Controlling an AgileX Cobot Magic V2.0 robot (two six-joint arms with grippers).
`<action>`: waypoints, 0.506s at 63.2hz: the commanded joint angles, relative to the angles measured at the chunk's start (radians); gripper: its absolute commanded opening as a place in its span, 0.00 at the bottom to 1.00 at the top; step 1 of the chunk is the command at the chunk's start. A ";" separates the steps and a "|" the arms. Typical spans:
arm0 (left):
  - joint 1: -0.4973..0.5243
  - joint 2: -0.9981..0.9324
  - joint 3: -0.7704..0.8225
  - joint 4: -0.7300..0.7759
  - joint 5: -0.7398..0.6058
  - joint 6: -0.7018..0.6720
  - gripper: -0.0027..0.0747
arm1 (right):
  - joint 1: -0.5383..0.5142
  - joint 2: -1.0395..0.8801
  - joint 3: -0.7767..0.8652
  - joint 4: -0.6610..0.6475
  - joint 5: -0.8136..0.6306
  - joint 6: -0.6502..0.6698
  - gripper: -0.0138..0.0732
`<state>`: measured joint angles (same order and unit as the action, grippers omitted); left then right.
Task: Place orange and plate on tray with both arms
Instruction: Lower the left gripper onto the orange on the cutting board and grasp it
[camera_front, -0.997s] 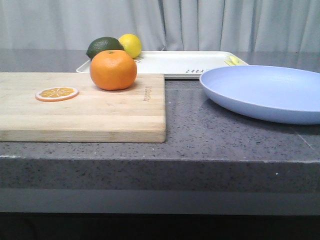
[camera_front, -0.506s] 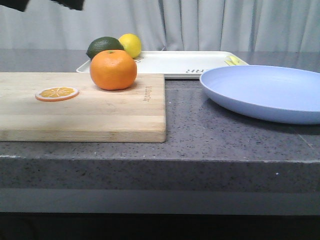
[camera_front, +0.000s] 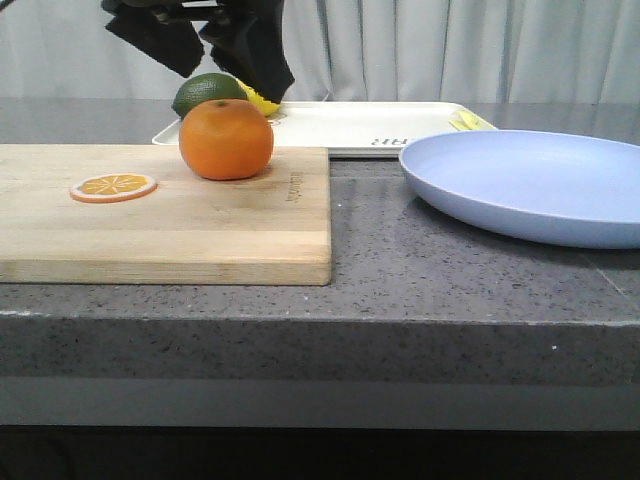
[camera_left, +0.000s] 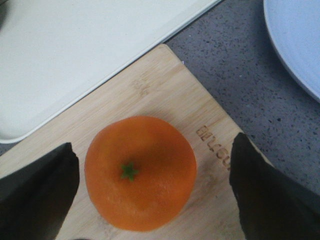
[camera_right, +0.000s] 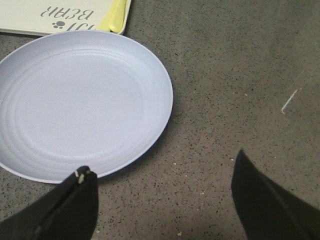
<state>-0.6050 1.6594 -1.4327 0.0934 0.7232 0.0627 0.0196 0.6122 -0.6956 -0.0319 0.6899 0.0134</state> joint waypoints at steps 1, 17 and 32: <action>-0.006 0.005 -0.072 0.019 -0.029 -0.015 0.82 | -0.004 0.007 -0.025 0.001 -0.056 -0.007 0.81; -0.006 0.108 -0.111 0.047 -0.013 -0.019 0.82 | -0.004 0.007 -0.025 0.001 -0.054 -0.007 0.81; -0.006 0.139 -0.111 0.027 0.047 -0.019 0.81 | -0.004 0.007 -0.025 0.001 -0.054 -0.007 0.81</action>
<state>-0.6050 1.8352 -1.5148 0.1278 0.7752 0.0534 0.0196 0.6122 -0.6956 -0.0319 0.6937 0.0134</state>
